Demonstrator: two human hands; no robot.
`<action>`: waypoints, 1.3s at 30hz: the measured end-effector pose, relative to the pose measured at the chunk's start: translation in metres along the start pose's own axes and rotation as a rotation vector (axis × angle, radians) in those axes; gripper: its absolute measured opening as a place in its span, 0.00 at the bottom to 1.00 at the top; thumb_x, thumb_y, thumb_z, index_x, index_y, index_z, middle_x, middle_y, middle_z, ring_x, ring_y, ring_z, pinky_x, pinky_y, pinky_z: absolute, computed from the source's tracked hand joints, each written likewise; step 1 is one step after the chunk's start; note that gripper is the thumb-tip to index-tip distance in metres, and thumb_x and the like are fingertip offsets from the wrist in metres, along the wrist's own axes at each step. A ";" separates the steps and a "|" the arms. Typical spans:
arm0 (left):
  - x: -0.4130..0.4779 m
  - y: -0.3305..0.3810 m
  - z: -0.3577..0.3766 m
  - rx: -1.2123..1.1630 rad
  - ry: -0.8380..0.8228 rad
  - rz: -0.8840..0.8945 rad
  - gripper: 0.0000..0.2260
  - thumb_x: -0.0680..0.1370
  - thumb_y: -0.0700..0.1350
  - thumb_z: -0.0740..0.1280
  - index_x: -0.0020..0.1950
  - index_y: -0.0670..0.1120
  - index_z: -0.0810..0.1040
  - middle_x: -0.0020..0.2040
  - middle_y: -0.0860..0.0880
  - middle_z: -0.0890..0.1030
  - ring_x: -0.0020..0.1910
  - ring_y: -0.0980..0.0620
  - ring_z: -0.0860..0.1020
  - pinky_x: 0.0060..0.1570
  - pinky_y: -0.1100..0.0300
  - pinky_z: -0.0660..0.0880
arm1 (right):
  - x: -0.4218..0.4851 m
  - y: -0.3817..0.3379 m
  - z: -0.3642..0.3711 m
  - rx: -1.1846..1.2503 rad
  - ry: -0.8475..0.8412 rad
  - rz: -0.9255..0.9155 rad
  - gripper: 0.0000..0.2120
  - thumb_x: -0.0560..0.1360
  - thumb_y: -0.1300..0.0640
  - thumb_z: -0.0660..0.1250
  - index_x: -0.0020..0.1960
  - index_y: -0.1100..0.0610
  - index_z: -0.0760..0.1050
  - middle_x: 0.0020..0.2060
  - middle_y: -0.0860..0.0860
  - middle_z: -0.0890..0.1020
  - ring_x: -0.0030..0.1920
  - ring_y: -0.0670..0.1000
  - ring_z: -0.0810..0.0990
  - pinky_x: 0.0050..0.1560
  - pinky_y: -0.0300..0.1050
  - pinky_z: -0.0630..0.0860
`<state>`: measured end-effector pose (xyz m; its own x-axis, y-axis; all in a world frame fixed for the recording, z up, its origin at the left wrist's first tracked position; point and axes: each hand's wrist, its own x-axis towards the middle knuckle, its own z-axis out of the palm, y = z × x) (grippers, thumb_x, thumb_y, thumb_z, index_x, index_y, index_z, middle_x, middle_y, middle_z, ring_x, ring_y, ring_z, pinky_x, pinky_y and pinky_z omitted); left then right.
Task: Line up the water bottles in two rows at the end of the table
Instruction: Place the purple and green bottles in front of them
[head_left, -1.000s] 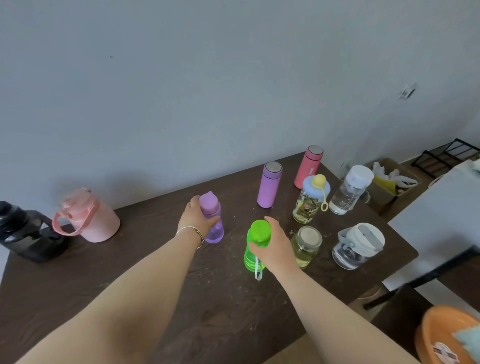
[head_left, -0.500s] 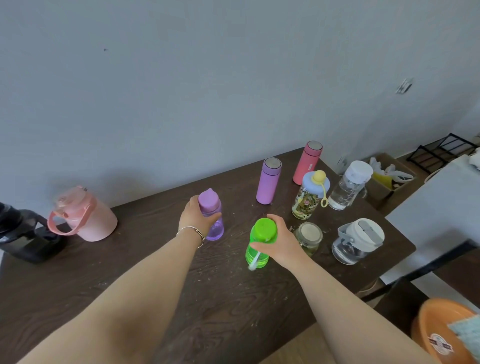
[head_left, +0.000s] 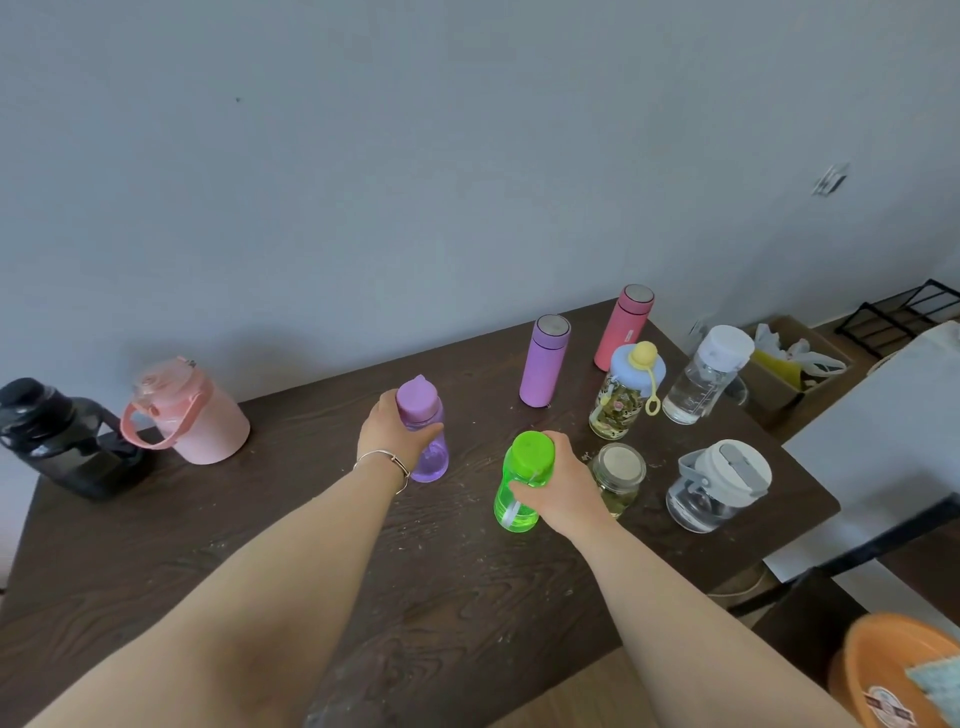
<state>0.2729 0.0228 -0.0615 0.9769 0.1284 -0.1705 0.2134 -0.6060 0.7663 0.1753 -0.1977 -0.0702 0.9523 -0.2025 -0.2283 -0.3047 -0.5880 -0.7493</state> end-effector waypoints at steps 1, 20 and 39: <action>-0.003 0.000 -0.002 -0.004 0.005 -0.004 0.32 0.67 0.49 0.77 0.68 0.49 0.69 0.62 0.48 0.77 0.52 0.47 0.75 0.53 0.53 0.74 | -0.001 -0.001 -0.001 -0.003 -0.005 -0.001 0.34 0.67 0.52 0.75 0.67 0.47 0.63 0.54 0.48 0.78 0.53 0.52 0.76 0.50 0.44 0.70; -0.109 -0.028 -0.086 -0.126 0.268 -0.113 0.28 0.67 0.50 0.75 0.65 0.53 0.71 0.58 0.52 0.78 0.51 0.48 0.77 0.51 0.55 0.75 | -0.023 -0.078 0.010 0.033 -0.142 -0.279 0.30 0.67 0.53 0.76 0.65 0.49 0.66 0.50 0.47 0.77 0.50 0.52 0.76 0.48 0.43 0.69; -0.110 -0.174 -0.261 -0.133 0.339 -0.162 0.27 0.66 0.49 0.77 0.63 0.51 0.73 0.53 0.52 0.79 0.50 0.48 0.77 0.51 0.54 0.76 | -0.056 -0.213 0.174 -0.015 -0.123 -0.357 0.28 0.64 0.51 0.78 0.60 0.49 0.71 0.52 0.48 0.80 0.53 0.52 0.79 0.50 0.46 0.73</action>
<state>0.1297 0.3192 -0.0139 0.8722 0.4790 -0.0989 0.3418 -0.4522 0.8238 0.1893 0.0752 -0.0064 0.9933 0.1119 -0.0278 0.0474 -0.6161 -0.7862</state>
